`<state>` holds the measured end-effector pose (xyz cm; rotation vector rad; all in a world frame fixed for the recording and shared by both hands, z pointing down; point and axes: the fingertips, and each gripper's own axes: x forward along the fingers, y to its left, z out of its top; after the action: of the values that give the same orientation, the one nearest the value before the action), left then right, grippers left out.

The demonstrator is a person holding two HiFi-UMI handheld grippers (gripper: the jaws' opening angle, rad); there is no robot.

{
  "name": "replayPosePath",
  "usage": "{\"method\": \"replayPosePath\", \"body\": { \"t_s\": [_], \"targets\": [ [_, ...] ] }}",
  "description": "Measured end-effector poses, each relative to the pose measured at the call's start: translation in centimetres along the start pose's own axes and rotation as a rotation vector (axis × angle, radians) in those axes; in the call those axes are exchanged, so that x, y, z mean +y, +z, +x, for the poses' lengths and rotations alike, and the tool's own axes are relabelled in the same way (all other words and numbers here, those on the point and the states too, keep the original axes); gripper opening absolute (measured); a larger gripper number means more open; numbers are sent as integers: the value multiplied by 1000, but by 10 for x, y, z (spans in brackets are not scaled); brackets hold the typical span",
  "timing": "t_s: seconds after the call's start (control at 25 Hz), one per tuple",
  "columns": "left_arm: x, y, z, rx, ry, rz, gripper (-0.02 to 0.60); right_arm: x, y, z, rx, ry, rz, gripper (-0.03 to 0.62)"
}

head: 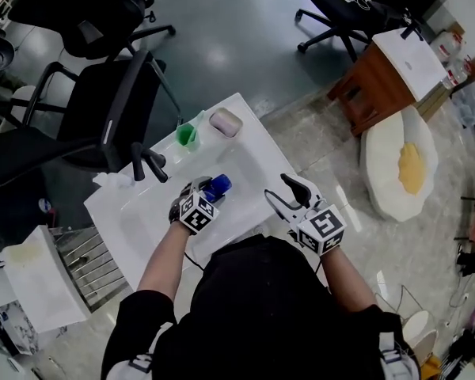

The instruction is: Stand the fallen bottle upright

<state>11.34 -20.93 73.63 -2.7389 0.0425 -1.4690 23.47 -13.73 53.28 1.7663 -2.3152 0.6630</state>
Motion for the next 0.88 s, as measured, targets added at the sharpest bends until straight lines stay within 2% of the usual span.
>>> {"method": "replayPosePath", "body": {
  "t_s": [0.16,0.36,0.44,0.6,0.76,0.88],
  "targets": [
    [1,13,-21,-88,50,-54,285,9,1,6,4,37,-24,241],
    [10,29,-60,-257,117,-210,285,33,7,20,-6,111,-58,242],
    [11,33,-79,-317,149,-249,285,45,11,29,-6,147,-78,241],
    [4,23,-113,-352,237,-247,285,72,13,51,-4,240,-103,241],
    [1,-4,-139,-415,327,-356,285,103,-1,69,22,341,-141,241],
    [7,-32,-156,-404,426,-392,285,124,-9,83,47,414,-163,242]
  ]
}}
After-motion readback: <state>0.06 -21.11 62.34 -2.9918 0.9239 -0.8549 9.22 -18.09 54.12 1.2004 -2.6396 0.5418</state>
